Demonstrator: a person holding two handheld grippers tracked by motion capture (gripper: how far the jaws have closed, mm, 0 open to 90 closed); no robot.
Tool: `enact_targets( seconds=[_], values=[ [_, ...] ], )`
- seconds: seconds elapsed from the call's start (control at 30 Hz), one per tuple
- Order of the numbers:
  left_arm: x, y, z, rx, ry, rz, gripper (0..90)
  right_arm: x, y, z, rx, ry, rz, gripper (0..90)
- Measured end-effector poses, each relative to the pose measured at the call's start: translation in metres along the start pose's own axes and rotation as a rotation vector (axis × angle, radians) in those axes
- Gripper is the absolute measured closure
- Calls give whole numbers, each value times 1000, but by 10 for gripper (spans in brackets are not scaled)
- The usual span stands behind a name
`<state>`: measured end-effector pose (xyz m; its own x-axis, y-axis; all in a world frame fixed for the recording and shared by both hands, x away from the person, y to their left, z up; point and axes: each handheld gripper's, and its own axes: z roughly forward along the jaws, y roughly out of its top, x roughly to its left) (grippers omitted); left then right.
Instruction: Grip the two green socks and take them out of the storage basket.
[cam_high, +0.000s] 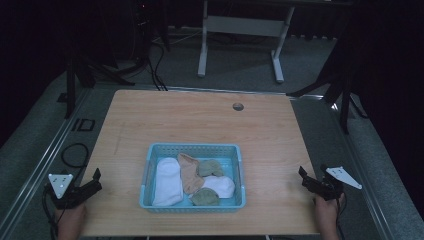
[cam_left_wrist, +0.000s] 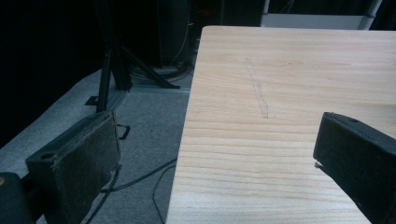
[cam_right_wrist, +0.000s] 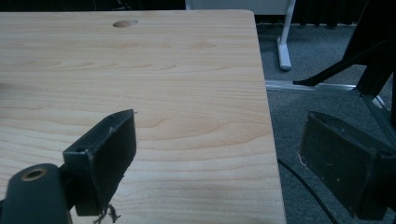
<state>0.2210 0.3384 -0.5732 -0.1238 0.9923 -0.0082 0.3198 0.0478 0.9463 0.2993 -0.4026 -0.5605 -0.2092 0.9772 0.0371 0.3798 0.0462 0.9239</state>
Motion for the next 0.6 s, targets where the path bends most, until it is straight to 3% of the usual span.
enact_targets(
  seconds=[0.2,0.37,0.47,0.6],
  values=[
    [0,0,0,2,0,-1,7,0,1,1,15,3,5,109],
    [0,0,0,4,0,0,7,2,2,5,48,-8,-19,109],
    [0,0,0,3,0,0,7,5,3,9,112,-6,-71,109],
    [0,0,1,7,1,-1,7,4,11,7,161,42,-59,114]
  ],
)
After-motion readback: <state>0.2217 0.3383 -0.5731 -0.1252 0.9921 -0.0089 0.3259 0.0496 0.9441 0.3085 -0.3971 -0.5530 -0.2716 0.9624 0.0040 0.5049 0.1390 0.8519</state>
